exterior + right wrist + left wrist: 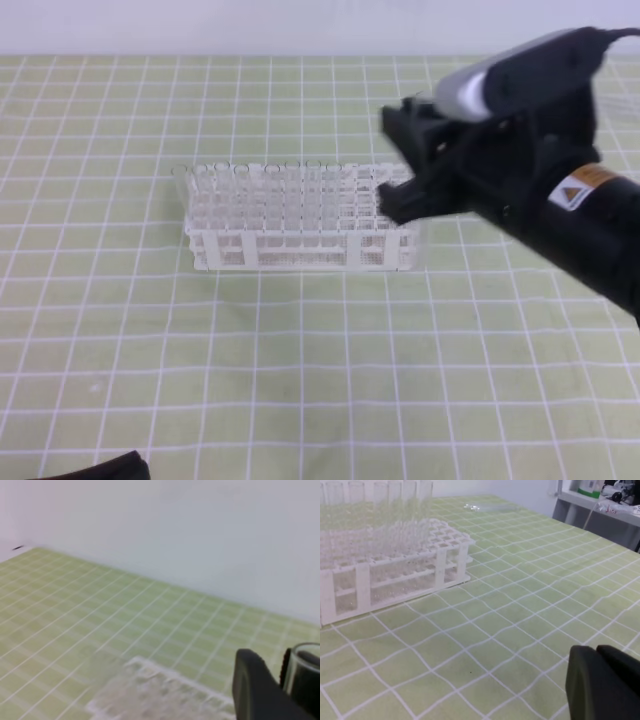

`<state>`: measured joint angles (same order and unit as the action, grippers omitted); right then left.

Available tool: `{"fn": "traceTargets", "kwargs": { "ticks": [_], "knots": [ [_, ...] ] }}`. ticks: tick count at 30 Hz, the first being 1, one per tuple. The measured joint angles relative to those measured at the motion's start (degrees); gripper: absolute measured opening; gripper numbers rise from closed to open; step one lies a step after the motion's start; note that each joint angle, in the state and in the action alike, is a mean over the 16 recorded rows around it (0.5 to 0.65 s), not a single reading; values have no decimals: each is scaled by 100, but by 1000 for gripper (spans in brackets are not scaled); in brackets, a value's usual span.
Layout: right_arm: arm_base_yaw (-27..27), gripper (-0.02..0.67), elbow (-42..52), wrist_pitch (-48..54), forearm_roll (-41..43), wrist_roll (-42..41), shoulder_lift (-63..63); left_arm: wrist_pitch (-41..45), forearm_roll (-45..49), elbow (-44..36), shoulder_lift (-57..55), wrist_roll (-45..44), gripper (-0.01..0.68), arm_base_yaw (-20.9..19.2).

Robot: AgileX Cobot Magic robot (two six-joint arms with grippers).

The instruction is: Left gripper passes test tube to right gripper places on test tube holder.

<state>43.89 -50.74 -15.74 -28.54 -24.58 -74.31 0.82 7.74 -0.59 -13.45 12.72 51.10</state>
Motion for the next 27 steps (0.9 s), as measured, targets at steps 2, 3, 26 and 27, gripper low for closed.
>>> {"fn": "traceTargets", "kwargs": {
  "ticks": [2,3,26,27],
  "knots": [
    [-109,88,32,-129,57,1,-8,-5,4,-4,0,-4,-2,0],
    [-152,88,49,-211,86,2,-15,-5,5,-4,0,-7,-2,0],
    [-469,87,146,-1699,1402,1137,-617,-5,13,0,7,-30,-2,0],
    [-496,87,146,-1790,1550,1278,-680,-5,13,0,7,-30,-2,0]
  ]
}}
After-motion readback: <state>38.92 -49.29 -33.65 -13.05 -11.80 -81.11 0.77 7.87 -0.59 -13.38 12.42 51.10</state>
